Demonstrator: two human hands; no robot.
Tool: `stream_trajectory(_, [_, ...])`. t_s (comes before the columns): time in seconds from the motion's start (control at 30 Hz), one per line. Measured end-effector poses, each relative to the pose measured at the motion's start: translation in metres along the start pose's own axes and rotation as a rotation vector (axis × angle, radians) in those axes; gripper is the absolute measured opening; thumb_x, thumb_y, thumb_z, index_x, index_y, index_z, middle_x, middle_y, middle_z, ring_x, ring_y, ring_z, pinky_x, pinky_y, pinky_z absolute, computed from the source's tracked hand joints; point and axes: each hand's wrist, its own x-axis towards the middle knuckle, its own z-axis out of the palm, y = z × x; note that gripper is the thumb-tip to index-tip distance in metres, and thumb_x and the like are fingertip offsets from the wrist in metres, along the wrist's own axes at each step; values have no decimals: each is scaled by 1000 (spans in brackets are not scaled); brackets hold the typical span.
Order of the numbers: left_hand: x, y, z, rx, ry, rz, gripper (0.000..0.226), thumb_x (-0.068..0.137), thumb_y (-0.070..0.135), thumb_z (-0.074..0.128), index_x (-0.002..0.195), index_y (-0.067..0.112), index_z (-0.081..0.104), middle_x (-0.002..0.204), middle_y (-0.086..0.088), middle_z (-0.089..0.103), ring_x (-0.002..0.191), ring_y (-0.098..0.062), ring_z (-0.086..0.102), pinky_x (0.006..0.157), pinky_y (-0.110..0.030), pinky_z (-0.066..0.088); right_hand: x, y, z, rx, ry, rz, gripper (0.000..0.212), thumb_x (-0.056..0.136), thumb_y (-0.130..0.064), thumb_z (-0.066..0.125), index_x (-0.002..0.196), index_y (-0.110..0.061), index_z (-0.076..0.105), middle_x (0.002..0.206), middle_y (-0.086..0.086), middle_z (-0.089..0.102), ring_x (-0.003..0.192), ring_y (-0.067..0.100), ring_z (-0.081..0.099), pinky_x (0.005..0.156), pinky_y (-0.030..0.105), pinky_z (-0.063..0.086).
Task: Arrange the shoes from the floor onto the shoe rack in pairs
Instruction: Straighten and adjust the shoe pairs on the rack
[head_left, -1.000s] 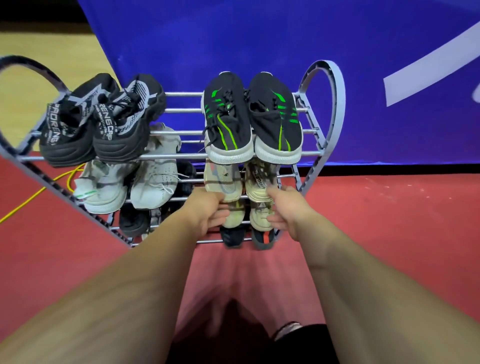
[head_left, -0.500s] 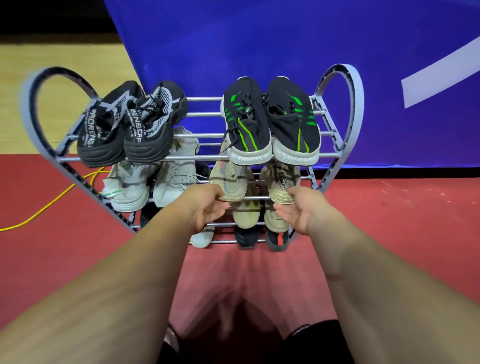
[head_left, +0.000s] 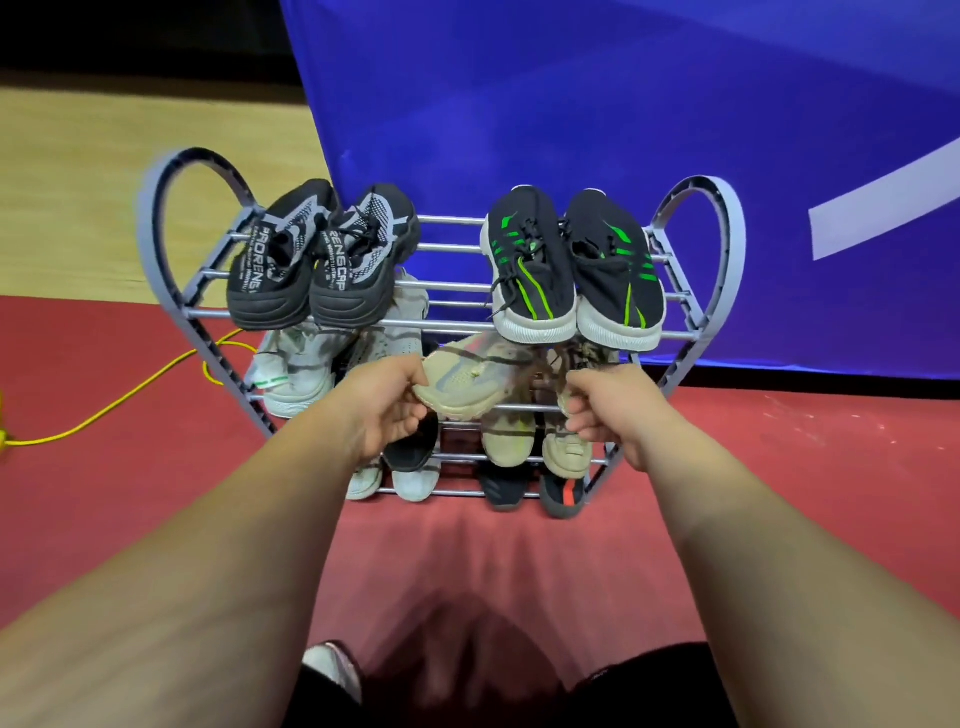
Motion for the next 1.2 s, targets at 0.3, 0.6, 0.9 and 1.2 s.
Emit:
stream_trajectory(0.3, [-5,0,-46,-66,-113,19,32,48,21,55,79,16,53,58,1,37,43,-12,28,41,-20,27,-4,-3,26,-54,-111,266,54,99,-59,47,100,-6,56,97,23,71,69,35,73,61,41,61])
stream_trajectory(0.6, [-1,-1,-70,-253,-108,-55,61,40,25,64,99,19,51,80,-3,43,59,-18,35,55,-24,21,-9,-12,30,349,-320,307,53,98,-62,50,112,-14,70,96,12,78,78,28,77,68,40,62])
stream_trajectory(0.9, [1,8,-19,-360,-120,-65,29,92,45,48,80,23,64,64,8,56,49,-9,44,45,-18,28,-18,0,-6,483,-380,274,33,92,-36,65,117,-19,78,93,5,76,60,19,69,40,21,48])
stream_trajectory(1.2, [17,-2,43,-368,-30,-114,40,104,42,39,103,10,62,91,-5,68,70,-16,61,59,-29,49,-17,13,-38,676,-292,316,28,97,-24,58,111,-6,74,93,11,77,63,21,72,50,26,60])
